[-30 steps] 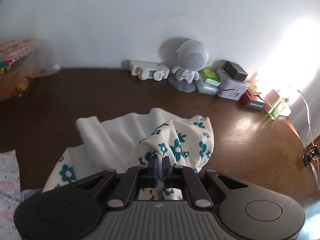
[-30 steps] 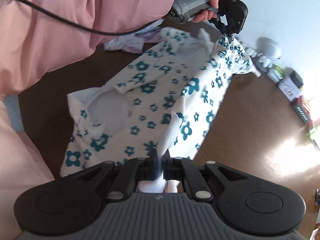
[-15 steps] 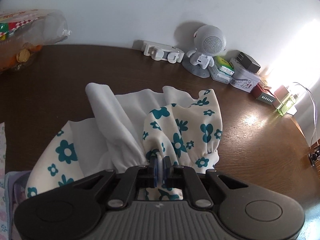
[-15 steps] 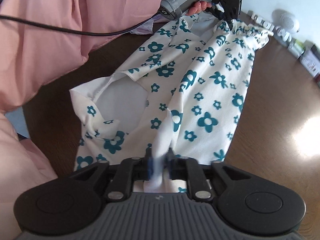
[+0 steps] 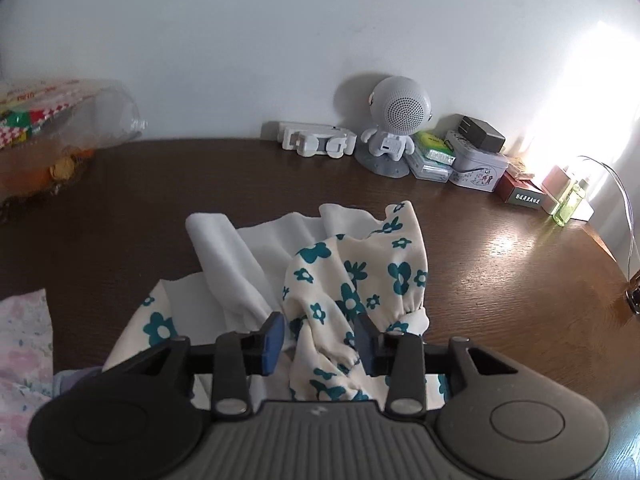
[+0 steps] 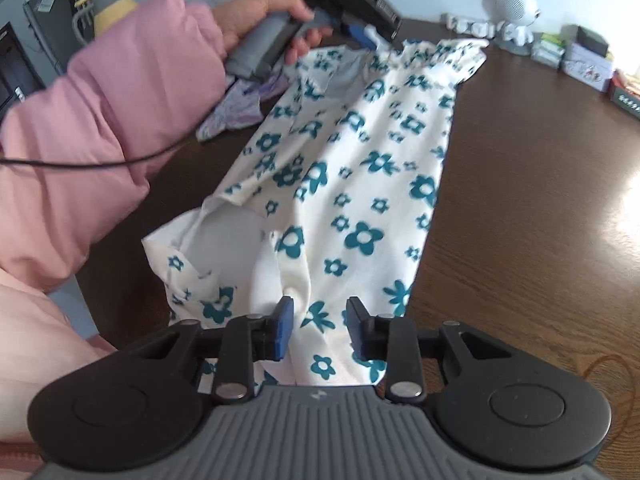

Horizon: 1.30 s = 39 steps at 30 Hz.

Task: Fold clothes

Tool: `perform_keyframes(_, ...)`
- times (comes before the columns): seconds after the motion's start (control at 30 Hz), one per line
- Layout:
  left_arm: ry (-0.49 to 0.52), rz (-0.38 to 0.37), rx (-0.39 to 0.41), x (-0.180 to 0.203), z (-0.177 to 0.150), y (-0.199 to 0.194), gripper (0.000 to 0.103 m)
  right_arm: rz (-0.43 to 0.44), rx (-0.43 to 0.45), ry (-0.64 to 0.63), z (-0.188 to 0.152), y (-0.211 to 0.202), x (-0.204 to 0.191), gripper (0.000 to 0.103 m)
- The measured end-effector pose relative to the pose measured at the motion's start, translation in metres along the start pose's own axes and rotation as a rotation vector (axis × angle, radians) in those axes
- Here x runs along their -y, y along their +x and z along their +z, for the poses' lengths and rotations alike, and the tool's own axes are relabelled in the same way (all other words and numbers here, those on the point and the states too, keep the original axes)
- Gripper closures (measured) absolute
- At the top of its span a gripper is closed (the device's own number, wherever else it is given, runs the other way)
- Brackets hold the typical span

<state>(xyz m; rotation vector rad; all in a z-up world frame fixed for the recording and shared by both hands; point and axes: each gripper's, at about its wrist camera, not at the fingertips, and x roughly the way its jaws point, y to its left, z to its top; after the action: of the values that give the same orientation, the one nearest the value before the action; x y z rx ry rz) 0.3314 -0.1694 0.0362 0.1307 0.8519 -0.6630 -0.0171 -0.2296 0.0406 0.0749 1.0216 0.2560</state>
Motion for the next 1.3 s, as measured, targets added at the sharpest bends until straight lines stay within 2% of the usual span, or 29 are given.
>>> perform_keyframes(0.13,0.057,-0.002,0.032,0.01,-0.001,-0.015,0.067,-0.018,-0.032,-0.05,-0.006,0.013,-0.005,0.077)
perform_keyframes(0.27,0.096,-0.035,0.026,0.022,-0.003,-0.016,0.067,-0.036,-0.064,-0.101,-0.012,0.026,-0.01,0.076)
perform_keyframes(0.4,0.12,-0.033,0.009,0.03,-0.008,-0.008,0.067,-0.032,-0.015,-0.064,-0.014,0.009,-0.005,0.076)
perform_keyframes(0.57,0.113,-0.04,0.005,0.033,-0.009,-0.006,0.067,-0.076,0.062,0.003,-0.02,-0.028,0.012,0.076)
perform_keyframes(0.8,0.105,-0.017,-0.008,0.033,-0.014,-0.004,0.066,-0.022,-0.012,-0.034,-0.043,-0.034,0.009,0.074)
perform_keyframes(0.87,0.093,-0.002,-0.013,0.031,-0.017,-0.002,0.066,0.0,-0.023,-0.038,-0.047,-0.03,0.005,0.07)
perform_keyframes(1.0,0.073,0.022,-0.027,0.031,-0.027,0.006,0.066,-0.028,-0.03,-0.077,-0.052,-0.017,-0.005,0.07)
perform_keyframes(1.03,0.071,0.032,-0.027,0.032,-0.029,0.008,0.066,-0.044,-0.042,-0.078,-0.053,-0.013,-0.007,0.078)
perform_keyframes(1.07,0.071,0.042,-0.024,0.032,-0.032,0.01,0.066,-0.059,-0.055,-0.077,-0.055,-0.01,-0.008,0.093)
perform_keyframes(1.2,0.059,0.071,-0.014,0.033,-0.039,0.013,0.067,-0.13,-0.087,-0.146,-0.063,-0.011,-0.02,0.097)
perform_keyframes(1.3,0.051,0.083,-0.005,0.035,-0.041,0.016,0.068,-0.249,-0.076,-0.211,-0.067,-0.014,-0.031,0.097)
